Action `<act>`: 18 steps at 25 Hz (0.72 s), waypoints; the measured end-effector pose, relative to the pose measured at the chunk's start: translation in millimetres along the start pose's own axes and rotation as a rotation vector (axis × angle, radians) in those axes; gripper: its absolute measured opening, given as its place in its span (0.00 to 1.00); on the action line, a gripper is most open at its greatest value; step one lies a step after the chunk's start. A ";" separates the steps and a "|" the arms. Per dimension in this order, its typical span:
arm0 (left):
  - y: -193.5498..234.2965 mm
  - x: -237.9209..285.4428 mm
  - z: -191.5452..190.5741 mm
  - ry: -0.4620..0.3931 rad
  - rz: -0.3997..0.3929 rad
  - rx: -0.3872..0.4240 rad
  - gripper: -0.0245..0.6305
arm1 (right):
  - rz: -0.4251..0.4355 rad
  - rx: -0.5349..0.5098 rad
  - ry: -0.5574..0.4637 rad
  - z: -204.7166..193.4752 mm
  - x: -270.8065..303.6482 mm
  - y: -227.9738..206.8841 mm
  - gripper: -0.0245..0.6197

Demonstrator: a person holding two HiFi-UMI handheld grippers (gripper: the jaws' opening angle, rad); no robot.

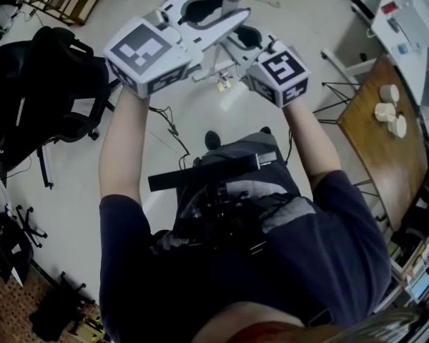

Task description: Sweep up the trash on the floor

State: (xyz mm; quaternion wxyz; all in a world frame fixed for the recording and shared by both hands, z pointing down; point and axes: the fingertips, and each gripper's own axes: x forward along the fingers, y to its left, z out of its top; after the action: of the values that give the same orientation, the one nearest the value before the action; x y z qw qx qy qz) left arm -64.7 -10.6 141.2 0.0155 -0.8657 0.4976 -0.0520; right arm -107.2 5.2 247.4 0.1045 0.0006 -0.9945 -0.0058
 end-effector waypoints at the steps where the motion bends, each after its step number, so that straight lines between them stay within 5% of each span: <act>1: -0.6 -1.4 2.6 0.003 0.005 0.009 0.18 | -0.005 -0.006 -0.008 3.6 -0.3 0.5 0.20; 10: -11.4 -4.6 25.1 -0.054 0.028 0.068 0.18 | -0.028 -0.016 -0.038 18.8 -10.3 8.7 0.20; 18: -12.5 4.9 33.4 -0.134 0.006 0.008 0.18 | -0.036 -0.015 -0.031 21.9 -26.2 -0.1 0.20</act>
State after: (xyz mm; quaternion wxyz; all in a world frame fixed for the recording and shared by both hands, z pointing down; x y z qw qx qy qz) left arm -47.9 -9.4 109.3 0.0522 -0.8656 0.4980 0.0040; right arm -86.2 5.4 220.5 0.0888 0.0174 -0.9958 -0.0153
